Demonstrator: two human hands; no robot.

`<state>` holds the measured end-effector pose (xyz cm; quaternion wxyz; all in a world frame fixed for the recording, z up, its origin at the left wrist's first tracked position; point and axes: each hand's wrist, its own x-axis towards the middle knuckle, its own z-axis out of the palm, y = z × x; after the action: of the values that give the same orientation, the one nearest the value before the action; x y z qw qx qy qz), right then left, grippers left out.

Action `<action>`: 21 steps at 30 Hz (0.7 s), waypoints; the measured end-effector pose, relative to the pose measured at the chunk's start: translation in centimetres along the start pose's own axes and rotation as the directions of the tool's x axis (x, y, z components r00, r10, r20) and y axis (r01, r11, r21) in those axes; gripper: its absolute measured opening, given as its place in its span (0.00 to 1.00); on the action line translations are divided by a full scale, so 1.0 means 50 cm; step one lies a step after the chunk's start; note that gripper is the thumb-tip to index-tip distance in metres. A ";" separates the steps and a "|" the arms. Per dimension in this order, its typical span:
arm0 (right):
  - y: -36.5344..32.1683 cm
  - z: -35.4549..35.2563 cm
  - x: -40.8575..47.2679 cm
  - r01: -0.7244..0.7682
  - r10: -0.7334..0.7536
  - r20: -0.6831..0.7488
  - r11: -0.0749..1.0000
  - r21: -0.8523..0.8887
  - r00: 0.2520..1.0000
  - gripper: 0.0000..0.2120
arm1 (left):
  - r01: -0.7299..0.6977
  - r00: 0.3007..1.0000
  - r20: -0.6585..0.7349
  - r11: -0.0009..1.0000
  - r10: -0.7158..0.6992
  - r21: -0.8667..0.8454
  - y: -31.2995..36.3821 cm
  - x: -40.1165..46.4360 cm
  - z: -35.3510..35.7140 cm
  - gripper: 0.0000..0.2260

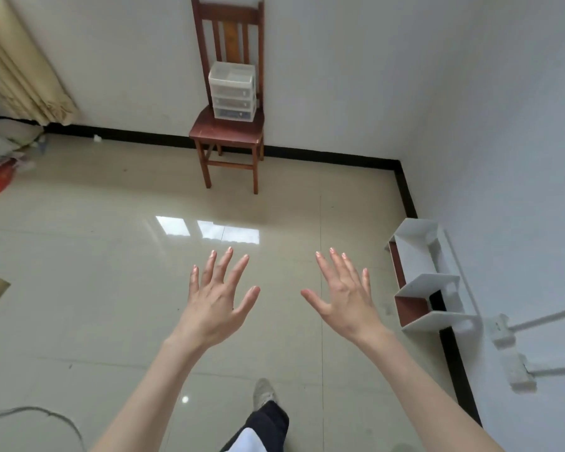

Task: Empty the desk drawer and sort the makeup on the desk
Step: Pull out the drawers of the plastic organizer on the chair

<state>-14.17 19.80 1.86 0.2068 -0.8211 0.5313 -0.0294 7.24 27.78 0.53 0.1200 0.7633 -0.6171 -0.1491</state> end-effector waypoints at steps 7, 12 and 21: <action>-0.057 -0.070 0.312 0.034 -0.033 -0.056 0.999 0.015 0.998 0.34 | -0.051 0.999 -0.012 0.998 0.051 0.043 -0.074 0.310 -0.097 0.35; -0.075 -0.093 0.509 0.036 -0.036 -0.038 0.999 0.006 0.999 0.34 | -0.034 0.999 0.036 0.999 0.034 -0.006 -0.132 0.474 -0.102 0.44; -0.126 -0.132 0.950 0.079 -0.078 -0.027 0.996 0.035 0.997 0.34 | 0.041 0.997 0.072 0.999 -0.043 0.027 -0.257 0.864 -0.174 0.36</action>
<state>10.06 -22.03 2.09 0.2135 -0.8369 0.5006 -0.0576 30.55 -11.75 0.43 0.0846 0.7715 -0.6069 -0.1710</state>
